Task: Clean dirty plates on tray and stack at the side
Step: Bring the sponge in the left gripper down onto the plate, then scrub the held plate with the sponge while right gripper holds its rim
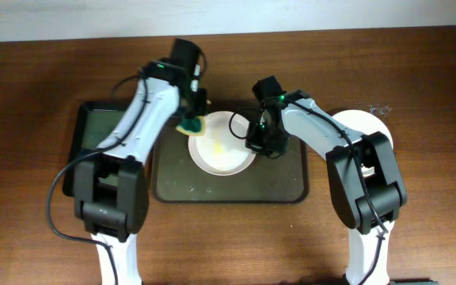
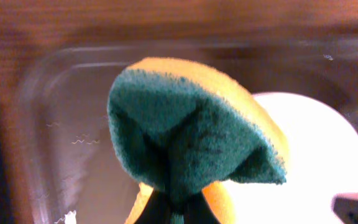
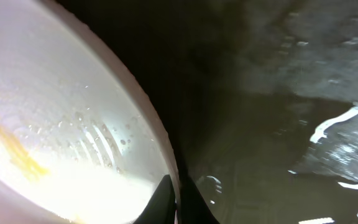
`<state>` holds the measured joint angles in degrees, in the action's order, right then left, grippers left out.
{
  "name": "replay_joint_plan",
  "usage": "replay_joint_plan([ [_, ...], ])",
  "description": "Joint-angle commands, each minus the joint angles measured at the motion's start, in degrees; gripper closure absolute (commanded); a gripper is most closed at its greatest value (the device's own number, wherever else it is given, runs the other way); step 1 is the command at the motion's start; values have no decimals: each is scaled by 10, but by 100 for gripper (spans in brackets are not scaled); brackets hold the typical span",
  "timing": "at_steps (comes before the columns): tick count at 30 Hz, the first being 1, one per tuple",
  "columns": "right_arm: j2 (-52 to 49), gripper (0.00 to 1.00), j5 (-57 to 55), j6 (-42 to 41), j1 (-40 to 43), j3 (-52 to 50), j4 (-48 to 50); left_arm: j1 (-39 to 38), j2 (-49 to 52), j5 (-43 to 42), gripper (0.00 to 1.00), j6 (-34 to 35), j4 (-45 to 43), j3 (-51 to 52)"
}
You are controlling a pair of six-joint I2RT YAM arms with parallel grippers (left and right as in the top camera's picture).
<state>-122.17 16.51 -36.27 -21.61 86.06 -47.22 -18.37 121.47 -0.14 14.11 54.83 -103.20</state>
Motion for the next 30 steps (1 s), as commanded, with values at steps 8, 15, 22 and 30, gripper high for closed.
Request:
replay_joint_plan([
  [8,-20,96,53,115,-4,-24,18,-47,5,-20,100,-9,-62,77],
  [15,-20,96,40,119,0,-26,18,-50,53,-21,100,-9,-54,89],
  [22,-20,96,46,119,26,-26,16,-51,61,-235,100,-364,47,94],
  [30,-20,96,119,136,80,-26,16,-46,61,-169,100,-440,21,94],
])
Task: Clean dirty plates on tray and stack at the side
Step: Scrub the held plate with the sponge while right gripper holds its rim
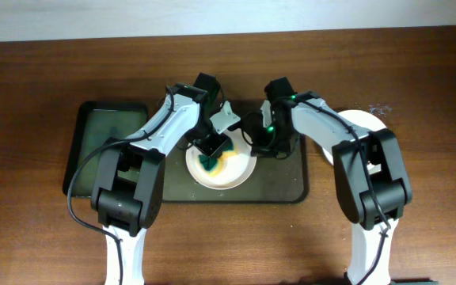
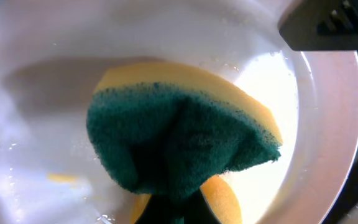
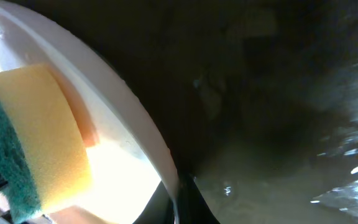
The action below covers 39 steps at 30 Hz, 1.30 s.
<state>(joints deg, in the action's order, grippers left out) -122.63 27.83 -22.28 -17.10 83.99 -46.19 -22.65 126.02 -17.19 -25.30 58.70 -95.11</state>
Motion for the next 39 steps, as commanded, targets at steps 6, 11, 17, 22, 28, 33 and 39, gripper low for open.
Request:
replay_joint_plan([
  [6,-15,96,15,-7,43,-5,-4,-3,16,185,100,349,-135,13],
  [11,-15,96,15,-6,43,-5,-9,-5,16,289,100,609,-101,13],
  [17,-15,96,15,-6,44,-5,-9,-15,15,56,100,214,-39,12],
  [22,-15,96,15,-7,44,-5,-9,-15,15,9,100,-60,2,12],
  [28,-15,96,15,-6,44,-5,-9,-15,15,-19,100,-228,22,13],
  [33,-15,96,15,-6,44,-5,-9,-15,15,-114,100,-405,77,13],
  [39,-15,96,15,-6,44,-5,-9,-15,15,-110,100,-437,55,13],
])
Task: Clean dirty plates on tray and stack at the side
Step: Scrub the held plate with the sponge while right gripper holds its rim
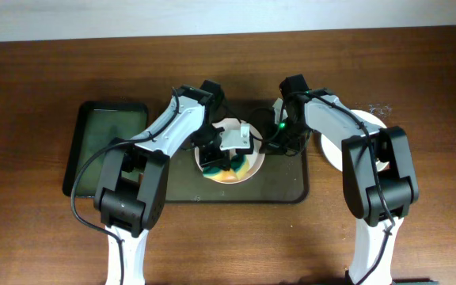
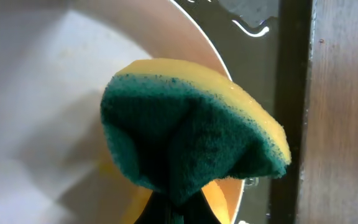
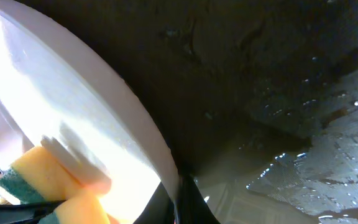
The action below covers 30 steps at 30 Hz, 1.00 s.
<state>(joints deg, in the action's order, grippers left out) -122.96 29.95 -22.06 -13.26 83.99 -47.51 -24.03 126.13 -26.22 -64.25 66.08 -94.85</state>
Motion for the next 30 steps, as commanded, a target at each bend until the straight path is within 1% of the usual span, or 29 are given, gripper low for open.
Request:
replay_joint_plan([
  [1,-12,96,-6,-9,6,-5,4,-1,14,-17,100,-42,-37,10],
  [2,-12,96,-6,-9,6,-5,4,-1,14,-11,100,-19,-61,10],
  [5,-12,96,-6,-9,6,-5,4,-1,14,46,100,92,-144,10],
  [7,-12,96,-6,-9,6,-5,4,-1,14,111,100,169,-203,10],
  [11,-12,96,-6,-9,6,-5,4,-1,14,240,100,291,-297,10],
  [14,-12,96,-6,-9,6,-5,3,-1,14,370,100,426,-354,10],
  [15,-12,96,-6,-9,6,-5,3,0,14,422,100,497,-373,10],
  [17,-12,96,-6,-9,6,-5,0,2,14,473,100,591,-387,10],
  [18,-12,96,-7,-8,6,-5,-3,2,14,484,100,621,-388,10],
  [20,-12,96,-13,-8,5,-5,-5,2,14,485,100,654,-386,10],
  [23,-12,96,-22,-8,5,-5,-8,2,5,485,100,654,-366,-1],
  [27,-12,96,-33,-9,5,-5,-9,5,-31,483,100,685,-304,-39],
  [30,-12,96,-37,-8,5,-5,-9,8,-58,469,100,688,-260,-58],
])
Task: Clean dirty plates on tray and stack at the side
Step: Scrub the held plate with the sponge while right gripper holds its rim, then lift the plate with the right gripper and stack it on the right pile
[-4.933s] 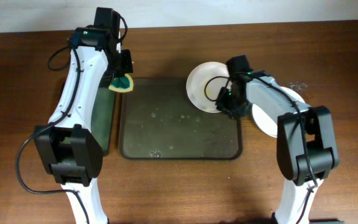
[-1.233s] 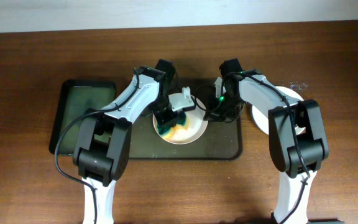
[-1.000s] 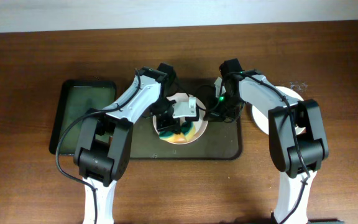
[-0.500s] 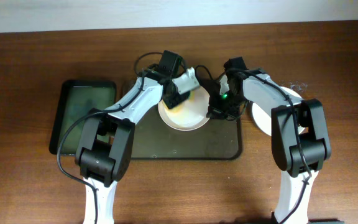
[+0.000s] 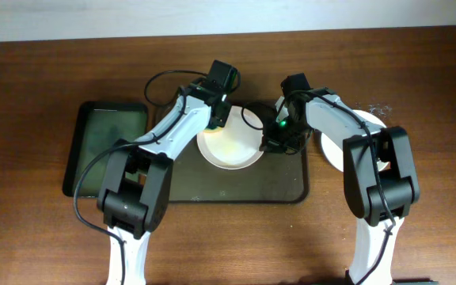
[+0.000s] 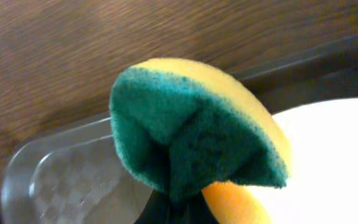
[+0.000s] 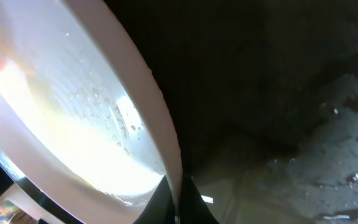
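Observation:
A white plate [image 5: 229,146] sits tilted on the dark tray [image 5: 228,184], with a faint yellowish film and water drops inside [image 7: 86,106]. My right gripper [image 7: 176,200] is shut on its right rim, also seen from above [image 5: 271,143]. A folded green and yellow sponge [image 6: 194,134] is pinched in my left gripper [image 6: 178,214], which is shut on it. The sponge hangs by the plate's far-left rim, above the tray's back corner. Part of the plate [image 6: 334,162] shows to its right.
A second, smaller dark tray [image 5: 105,146] lies at the left. A clean white plate [image 5: 364,134] rests on the wooden table [image 5: 418,222] at the right, partly under my right arm. The big tray's floor is wet [image 7: 303,162].
My left gripper has moved the sponge from the plate's near side to its far-left rim, off the plate's face. The right gripper still pinches the rim. The plate's inside looks paler.
The sponge first hung at the plate's far-left rim, with a yellow smear in the plate. Then it lay in the plate's middle, then at its near side. Now it is back at the far-left rim and the smear is faint. The right gripper held the rim throughout.

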`<state>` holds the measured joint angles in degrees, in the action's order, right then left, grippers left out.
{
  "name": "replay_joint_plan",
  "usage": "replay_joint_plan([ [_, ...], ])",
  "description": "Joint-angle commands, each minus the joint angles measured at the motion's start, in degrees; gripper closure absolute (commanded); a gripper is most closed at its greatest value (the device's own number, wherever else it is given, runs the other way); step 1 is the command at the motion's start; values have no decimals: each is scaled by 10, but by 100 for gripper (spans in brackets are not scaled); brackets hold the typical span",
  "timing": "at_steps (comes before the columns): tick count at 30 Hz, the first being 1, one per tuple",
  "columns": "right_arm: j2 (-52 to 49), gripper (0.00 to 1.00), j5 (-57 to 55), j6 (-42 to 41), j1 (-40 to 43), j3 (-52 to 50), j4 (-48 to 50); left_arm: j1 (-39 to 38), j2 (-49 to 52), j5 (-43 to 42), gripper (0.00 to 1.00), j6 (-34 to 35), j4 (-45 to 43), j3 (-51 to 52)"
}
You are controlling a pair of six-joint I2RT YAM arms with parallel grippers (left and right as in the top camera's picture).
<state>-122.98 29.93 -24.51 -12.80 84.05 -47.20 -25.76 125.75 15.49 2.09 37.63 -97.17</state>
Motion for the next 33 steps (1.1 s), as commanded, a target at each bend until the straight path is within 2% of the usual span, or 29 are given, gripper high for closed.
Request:
replay_joint_plan([
  [1,-12,96,-38,16,1,-5,-11,27,-63,48,100,25,40,-36],
  [5,-12,96,-65,33,0,-5,-7,45,-77,-3,100,69,113,-36],
  [7,-7,96,-66,58,-1,-5,-9,76,-76,-78,100,106,162,-35],
  [12,52,96,-92,67,-4,-5,-16,121,-76,-163,100,105,196,-34],
  [17,180,96,-282,65,-50,-5,-52,116,-76,-162,100,105,200,-34],
  [22,273,96,-554,17,-144,-5,-103,112,-76,-169,100,105,199,-34],
  [24,288,96,-689,-22,-205,-5,-135,111,-76,-173,100,105,199,-34],
  [29,288,96,-866,-90,-296,-5,-191,108,-76,-173,100,105,199,-34],
  [33,288,96,-990,-92,-341,-5,-199,107,-76,-173,100,105,199,-34],
])
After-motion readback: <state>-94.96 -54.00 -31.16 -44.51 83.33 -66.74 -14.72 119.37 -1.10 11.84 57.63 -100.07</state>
